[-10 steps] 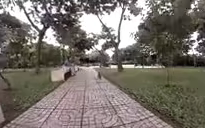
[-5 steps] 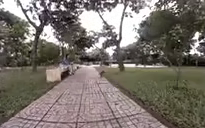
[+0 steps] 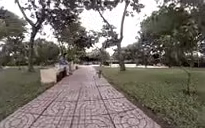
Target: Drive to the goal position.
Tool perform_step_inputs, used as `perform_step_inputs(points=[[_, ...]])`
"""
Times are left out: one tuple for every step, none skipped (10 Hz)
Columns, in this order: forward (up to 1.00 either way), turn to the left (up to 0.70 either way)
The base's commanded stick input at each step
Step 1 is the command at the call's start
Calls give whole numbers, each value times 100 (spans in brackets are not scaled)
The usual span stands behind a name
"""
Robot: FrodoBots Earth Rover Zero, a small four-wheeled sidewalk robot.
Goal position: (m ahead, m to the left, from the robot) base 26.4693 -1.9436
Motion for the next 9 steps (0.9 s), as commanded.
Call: perform_step_inputs(points=[[70,0],[70,0],[70,0],[70,0],[70,0],[70,0],[70,0],[70,0],[70,0]])
